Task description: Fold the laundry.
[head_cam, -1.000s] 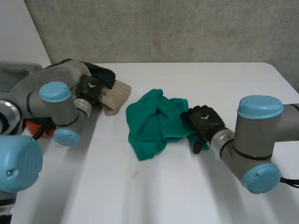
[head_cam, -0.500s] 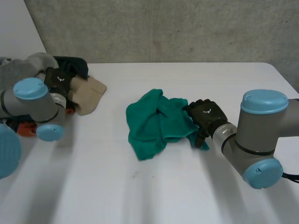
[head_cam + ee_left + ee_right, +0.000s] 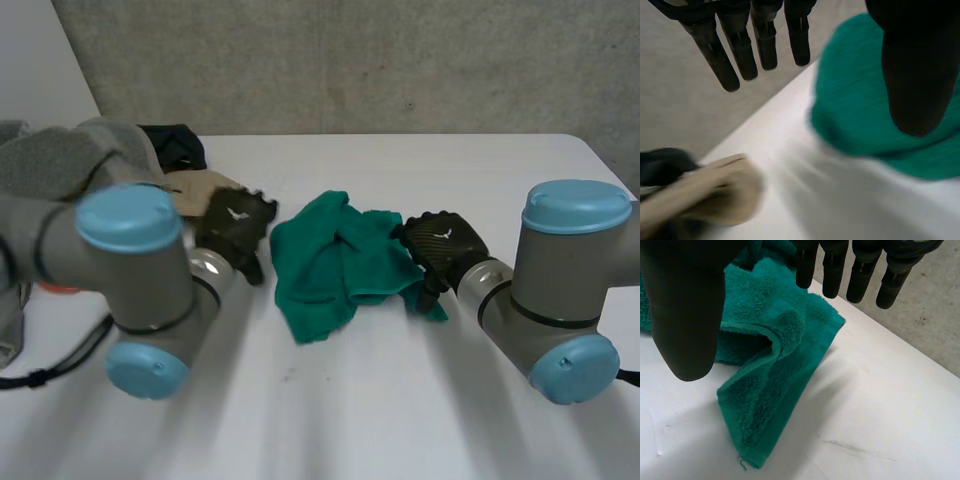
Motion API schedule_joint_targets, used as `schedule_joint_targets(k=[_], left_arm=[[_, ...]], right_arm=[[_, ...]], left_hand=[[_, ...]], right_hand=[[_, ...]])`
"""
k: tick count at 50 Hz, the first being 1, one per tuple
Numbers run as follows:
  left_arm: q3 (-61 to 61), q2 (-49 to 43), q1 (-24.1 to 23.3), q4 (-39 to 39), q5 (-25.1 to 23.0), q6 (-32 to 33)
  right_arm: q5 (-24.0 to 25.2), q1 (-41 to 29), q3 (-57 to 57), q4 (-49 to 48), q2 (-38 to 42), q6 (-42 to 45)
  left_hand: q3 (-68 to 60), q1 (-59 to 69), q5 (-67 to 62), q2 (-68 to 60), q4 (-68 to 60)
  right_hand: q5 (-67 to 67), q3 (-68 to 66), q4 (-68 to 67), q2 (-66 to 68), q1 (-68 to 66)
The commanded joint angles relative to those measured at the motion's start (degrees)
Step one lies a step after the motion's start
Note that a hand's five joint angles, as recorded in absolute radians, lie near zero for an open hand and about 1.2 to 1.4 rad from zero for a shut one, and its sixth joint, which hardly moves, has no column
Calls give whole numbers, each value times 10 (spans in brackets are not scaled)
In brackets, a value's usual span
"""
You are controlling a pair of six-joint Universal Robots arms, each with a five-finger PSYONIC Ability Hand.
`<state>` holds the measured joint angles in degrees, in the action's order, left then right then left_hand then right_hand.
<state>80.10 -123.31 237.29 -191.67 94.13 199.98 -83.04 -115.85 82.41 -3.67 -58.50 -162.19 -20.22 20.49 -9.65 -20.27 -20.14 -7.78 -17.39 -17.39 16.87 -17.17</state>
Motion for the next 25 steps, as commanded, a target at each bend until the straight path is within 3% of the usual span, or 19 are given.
schedule_joint_targets(k=[1, 6, 10, 13, 14, 17, 19, 25], left_arm=[[-98, -126, -55, 5, -2, -57], [-160, -181, -62, 8, 1, -50], [-181, -194, -61, 9, -4, -43], [-183, -194, -63, 7, -9, -42], [-184, -192, -65, 7, -8, -43], [-183, -175, -69, 12, -1, -38], [-169, -118, -71, 18, 1, -37], [-116, 59, -61, 40, -2, -35]], right_arm=[[2, -2, -5, -17, 22, 21], [1, -2, -15, -32, 45, 40], [1, -2, -25, -34, 59, 46], [2, 3, -28, -38, 54, 46], [2, 4, -28, -41, 51, 45], [4, 5, -22, -40, 42, 45], [5, 8, -13, -39, 10, 45], [13, 39, -23, 35, -150, 67]], left_hand=[[34, -37, 29, 35, 34], [8, -10, 2, 8, 7], [-122, 119, -127, -121, -122], [-519, 517, -525, -519, -520], [-597, 594, -603, -597, -598], [-598, 595, -604, -597, -599], [-598, 595, -604, -597, -599], [-598, 595, -604, -597, -599]], right_hand=[[-56, -60, -60, 65, -62], [-100, -103, -103, 109, -106], [-219, -223, -223, 228, -225], [-578, -582, -582, 587, -584], [-622, -626, -626, 631, -628], [-622, -626, -626, 631, -628], [-622, -626, -626, 631, -628], [-622, -626, -626, 631, -628]])
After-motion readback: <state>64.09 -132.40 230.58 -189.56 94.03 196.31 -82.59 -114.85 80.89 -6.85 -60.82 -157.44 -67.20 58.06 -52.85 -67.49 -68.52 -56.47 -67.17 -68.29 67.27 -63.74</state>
